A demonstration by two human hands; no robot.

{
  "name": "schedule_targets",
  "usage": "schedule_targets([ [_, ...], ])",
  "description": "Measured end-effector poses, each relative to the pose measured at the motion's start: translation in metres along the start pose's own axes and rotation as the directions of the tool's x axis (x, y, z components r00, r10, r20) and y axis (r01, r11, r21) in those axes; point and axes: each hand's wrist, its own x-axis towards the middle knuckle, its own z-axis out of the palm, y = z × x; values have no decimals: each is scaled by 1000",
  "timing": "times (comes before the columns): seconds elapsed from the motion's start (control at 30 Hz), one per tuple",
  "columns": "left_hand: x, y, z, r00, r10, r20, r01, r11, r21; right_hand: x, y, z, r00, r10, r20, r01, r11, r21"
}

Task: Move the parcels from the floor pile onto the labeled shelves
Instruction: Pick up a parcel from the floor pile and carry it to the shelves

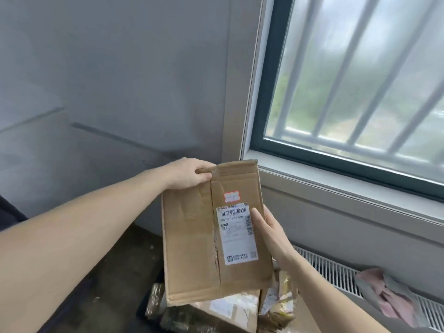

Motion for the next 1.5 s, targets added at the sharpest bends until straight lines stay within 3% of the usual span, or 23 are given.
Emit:
schedule_targets([
  [0.1, -12, 14, -10, 976, 80, -203, -35, 976, 213, -15, -17, 12, 1000, 1, -31, 2, 996, 84],
  [0.2, -27, 22, -12, 824, 195, -533, -17, 947, 320, -23, -33, 24, 996, -24, -81, 34, 991, 132],
  [0.27, -40, 16, -6, 713, 133, -689, 57, 968, 246, -21, -40, 34, 997, -25, -77, 37, 987, 154],
  [0.37, -76, -10, 11, 622, -112, -775, 218, 975, 35, -18, -46, 57, 999, -22, -31, 27, 986, 164],
  [0.43, -109, -36, 26, 605, -264, -751, 325, 943, -70, -18, -40, 77, 1000, 22, 12, -24, 986, 167],
  [0.5, -147, -58, 42, 625, -452, -636, 360, 890, -279, -24, -33, 101, 996, 68, 56, -76, 985, 153],
  [0.57, -183, -78, 58, 617, -629, -473, 396, 767, -504, -30, -28, 126, 987, 111, 117, -127, 983, 134],
  [0.67, -234, -109, 78, 526, -773, -353, 409, 594, -693, -38, -35, 167, 966, 143, 217, -161, 985, 64],
  [0.83, -339, -141, 74, 374, -837, -398, 273, 510, -815, -43, -78, 262, 927, 116, 358, -68, 987, -143],
  [0.97, -437, -170, 63, 185, -893, -409, 184, 441, -879, -74, -108, 360, 852, 116, 511, -7, 977, -211],
  [1.2, -597, -204, 75, -20, -923, -384, 194, 373, -907, -174, -102, 488, 743, 206, 636, -36, 962, -270],
  [1.27, -628, -207, 81, -60, -927, -370, 200, 352, -914, -201, -98, 509, 728, 212, 652, -28, 959, -281],
  [1.5, -704, -218, 101, -100, -933, -346, 154, 329, -932, -254, -85, 563, 698, 219, 682, 8, 950, -312],
])
